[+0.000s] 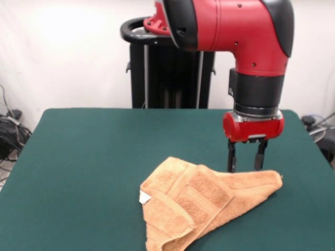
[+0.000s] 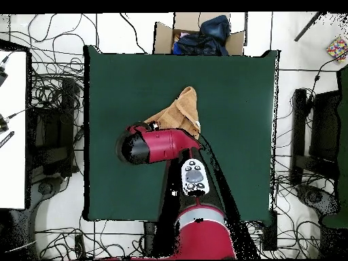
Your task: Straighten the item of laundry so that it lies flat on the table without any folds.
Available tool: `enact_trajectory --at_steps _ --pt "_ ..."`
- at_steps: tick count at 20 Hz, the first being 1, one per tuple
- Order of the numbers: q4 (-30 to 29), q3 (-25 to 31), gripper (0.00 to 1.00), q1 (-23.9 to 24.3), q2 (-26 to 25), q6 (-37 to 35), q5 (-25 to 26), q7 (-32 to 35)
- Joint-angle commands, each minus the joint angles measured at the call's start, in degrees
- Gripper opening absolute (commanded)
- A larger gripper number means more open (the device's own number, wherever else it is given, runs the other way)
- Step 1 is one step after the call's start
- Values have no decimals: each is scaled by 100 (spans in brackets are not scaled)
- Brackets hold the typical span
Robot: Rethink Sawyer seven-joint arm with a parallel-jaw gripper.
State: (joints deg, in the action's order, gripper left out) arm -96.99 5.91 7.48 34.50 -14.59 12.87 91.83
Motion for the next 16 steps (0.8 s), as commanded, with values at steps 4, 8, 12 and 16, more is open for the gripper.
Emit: enact_trajectory --at_steps 4,8,12,16 --pt "49 -29 100 55 -155 -670 -395 926" --pt "66 -3 100 151 -231 -617 -371 836" --pt "50 -6 100 172 -275 -511 -332 833" --pt "200 43 100 341 -554 -337 -226 700"
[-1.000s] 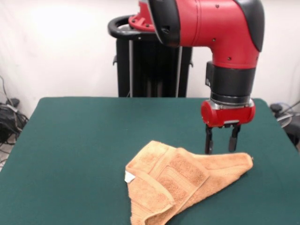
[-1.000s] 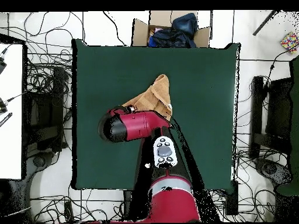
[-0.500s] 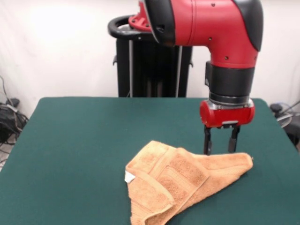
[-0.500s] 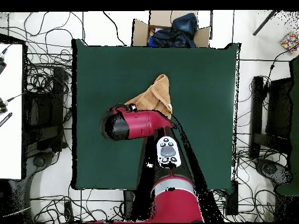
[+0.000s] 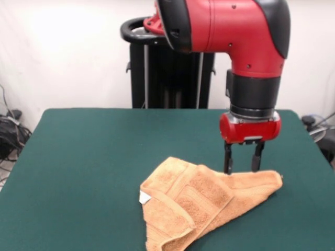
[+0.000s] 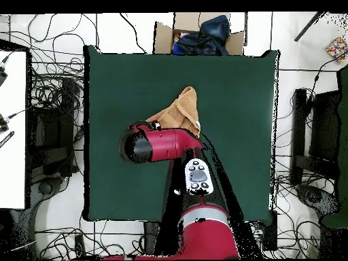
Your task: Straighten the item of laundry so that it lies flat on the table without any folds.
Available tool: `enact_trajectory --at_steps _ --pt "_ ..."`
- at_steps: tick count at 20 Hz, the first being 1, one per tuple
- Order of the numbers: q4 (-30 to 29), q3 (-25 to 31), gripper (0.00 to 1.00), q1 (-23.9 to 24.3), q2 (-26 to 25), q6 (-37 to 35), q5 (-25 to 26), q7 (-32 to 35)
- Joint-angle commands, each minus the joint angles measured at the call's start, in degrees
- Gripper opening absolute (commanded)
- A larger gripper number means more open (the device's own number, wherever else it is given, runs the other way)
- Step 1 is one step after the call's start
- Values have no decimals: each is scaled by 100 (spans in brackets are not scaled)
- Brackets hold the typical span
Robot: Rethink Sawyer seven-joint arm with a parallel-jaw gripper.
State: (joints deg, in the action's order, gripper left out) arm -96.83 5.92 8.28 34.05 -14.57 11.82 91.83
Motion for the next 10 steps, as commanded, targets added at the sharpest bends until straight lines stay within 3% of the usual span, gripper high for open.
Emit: enact_trajectory --at_steps 1,10 --pt "197 51 100 302 -557 -305 -102 680" --pt "162 -43 100 385 -910 185 84 763"
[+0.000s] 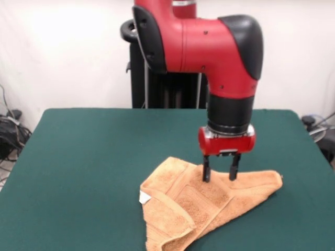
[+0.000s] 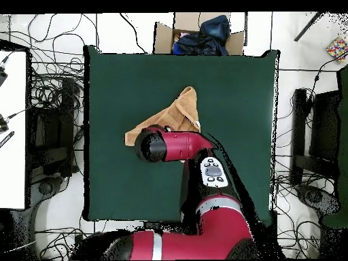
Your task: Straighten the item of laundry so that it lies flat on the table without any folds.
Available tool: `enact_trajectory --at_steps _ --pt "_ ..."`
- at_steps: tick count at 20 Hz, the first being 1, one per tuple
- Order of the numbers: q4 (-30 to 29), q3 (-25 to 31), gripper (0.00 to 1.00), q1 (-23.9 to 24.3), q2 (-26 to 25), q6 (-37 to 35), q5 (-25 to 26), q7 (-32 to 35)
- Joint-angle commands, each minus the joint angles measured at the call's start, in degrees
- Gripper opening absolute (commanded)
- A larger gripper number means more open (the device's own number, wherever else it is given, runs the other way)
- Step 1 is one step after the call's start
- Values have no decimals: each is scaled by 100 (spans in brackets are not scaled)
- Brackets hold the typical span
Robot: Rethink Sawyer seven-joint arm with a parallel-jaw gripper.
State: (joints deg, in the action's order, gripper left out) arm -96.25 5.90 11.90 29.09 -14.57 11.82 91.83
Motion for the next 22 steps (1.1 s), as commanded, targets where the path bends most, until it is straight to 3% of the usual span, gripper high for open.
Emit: enact_trajectory --at_steps 1,8,14,22 --pt "89 -70 100 7 -428 216 99 778" --pt "-138 -140 100 -58 -473 522 181 867" --pt "-270 -246 100 -411 -257 410 -24 1060" --pt "93 -225 100 -482 -514 426 -182 1045"
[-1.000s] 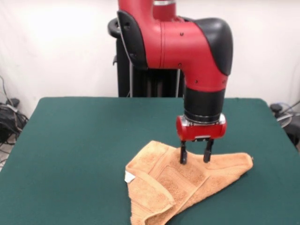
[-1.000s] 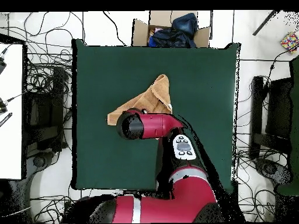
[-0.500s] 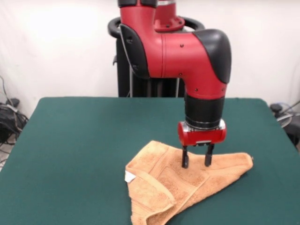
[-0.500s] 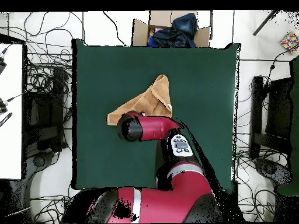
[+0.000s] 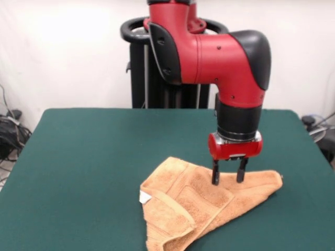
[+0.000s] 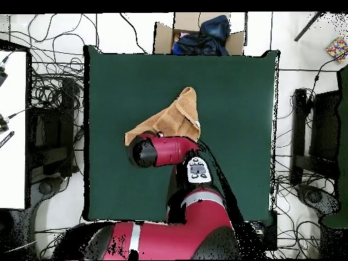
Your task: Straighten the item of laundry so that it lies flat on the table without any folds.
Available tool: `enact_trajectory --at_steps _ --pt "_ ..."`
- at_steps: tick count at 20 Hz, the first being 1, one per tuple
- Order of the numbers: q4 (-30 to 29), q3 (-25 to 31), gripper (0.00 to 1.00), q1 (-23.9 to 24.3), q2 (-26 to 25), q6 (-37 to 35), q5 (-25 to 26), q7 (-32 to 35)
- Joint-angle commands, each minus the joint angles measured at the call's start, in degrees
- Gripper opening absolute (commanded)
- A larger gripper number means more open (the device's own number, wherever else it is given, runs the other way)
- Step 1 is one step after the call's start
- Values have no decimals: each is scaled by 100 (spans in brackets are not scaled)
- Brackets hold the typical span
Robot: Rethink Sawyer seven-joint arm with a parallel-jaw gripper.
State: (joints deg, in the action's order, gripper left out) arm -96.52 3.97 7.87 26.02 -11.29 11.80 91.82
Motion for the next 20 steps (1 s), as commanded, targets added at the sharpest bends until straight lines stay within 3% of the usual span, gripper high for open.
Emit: enact_trajectory --at_steps 1,20 --pt "204 -33 100 -72 -229 51 -189 1013" --pt "726 -24 100 5 -361 -257 -154 760"
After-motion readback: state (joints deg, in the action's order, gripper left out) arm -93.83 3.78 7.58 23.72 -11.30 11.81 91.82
